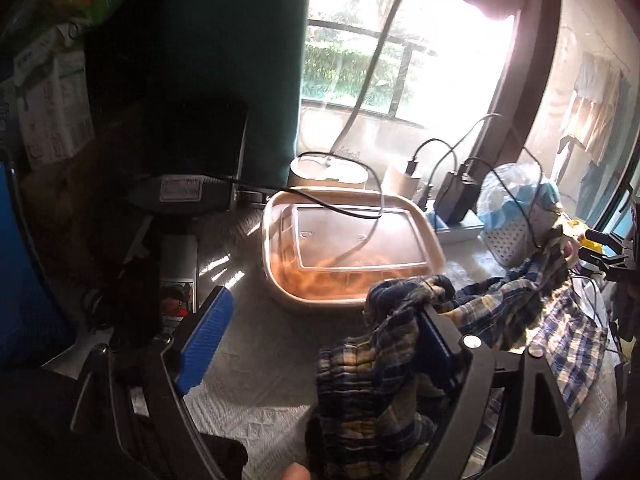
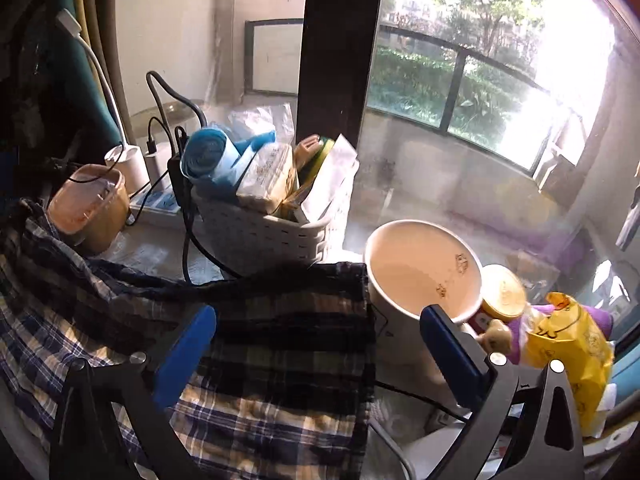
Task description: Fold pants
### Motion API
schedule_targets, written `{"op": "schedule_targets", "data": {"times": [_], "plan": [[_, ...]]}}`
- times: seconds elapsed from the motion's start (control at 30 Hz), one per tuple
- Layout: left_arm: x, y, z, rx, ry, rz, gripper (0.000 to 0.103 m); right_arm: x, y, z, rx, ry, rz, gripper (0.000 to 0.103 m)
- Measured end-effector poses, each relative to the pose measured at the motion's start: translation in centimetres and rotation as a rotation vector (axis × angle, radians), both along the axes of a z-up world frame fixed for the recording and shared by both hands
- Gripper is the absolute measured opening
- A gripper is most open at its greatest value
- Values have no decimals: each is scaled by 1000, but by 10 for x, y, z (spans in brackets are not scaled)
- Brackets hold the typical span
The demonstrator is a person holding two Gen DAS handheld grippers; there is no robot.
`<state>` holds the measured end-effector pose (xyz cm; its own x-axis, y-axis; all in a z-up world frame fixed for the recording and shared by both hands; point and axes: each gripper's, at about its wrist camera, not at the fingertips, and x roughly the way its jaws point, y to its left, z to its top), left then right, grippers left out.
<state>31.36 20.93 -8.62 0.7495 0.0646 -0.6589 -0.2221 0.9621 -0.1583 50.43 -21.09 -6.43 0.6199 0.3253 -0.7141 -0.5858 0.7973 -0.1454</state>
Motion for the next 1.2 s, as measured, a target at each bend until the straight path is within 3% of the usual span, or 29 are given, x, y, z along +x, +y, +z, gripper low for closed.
{"op": "schedule_targets", "data": {"times": [0.17, 0.4, 0.57, 0.6, 0.67, 0.77, 0.83, 0.9, 0.97, 1.0, 1.1, 1.13, 1.2], "plan": [[-28, -17, 6, 24, -6, -31, 86, -40, -15, 5, 10, 35, 1, 103], [-61, 22, 29, -12, -102, 124, 86, -81, -50, -4, -17, 47, -141, 103], [-76, -8, 31, 35, -67, 29, 86, -87, -62, -22, 24, 82, -171, 101], [-79, -13, 26, 13, -52, 20, 86, -88, -61, -31, 20, 84, -177, 97], [-84, -22, 7, -61, -3, 2, 86, -93, -69, -36, 20, 104, -187, 78], [-89, -33, -20, -103, 64, -9, 86, -94, -82, -41, 41, 158, -192, 74], [-95, -34, -35, -163, 98, -2, 86, -111, -94, -25, 45, 182, -187, 73], [-98, -36, -42, -201, 117, 0, 86, -120, -99, -24, 56, 203, -172, 65], [-97, -42, -48, -226, 135, -3, 86, -123, -98, -27, 69, 223, -160, 47], [-96, -44, -50, -236, 138, -8, 86, -124, -98, -29, 75, 231, -156, 43], [-92, -53, -55, -218, 151, -23, 85, -127, -96, -32, 77, 233, -150, 11], [-90, -56, -56, -212, 158, -30, 81, -129, -97, -31, 78, 222, -159, 2], [-89, -60, -57, -202, 167, -37, 68, -135, -101, -26, 88, 198, -176, 1]]}}
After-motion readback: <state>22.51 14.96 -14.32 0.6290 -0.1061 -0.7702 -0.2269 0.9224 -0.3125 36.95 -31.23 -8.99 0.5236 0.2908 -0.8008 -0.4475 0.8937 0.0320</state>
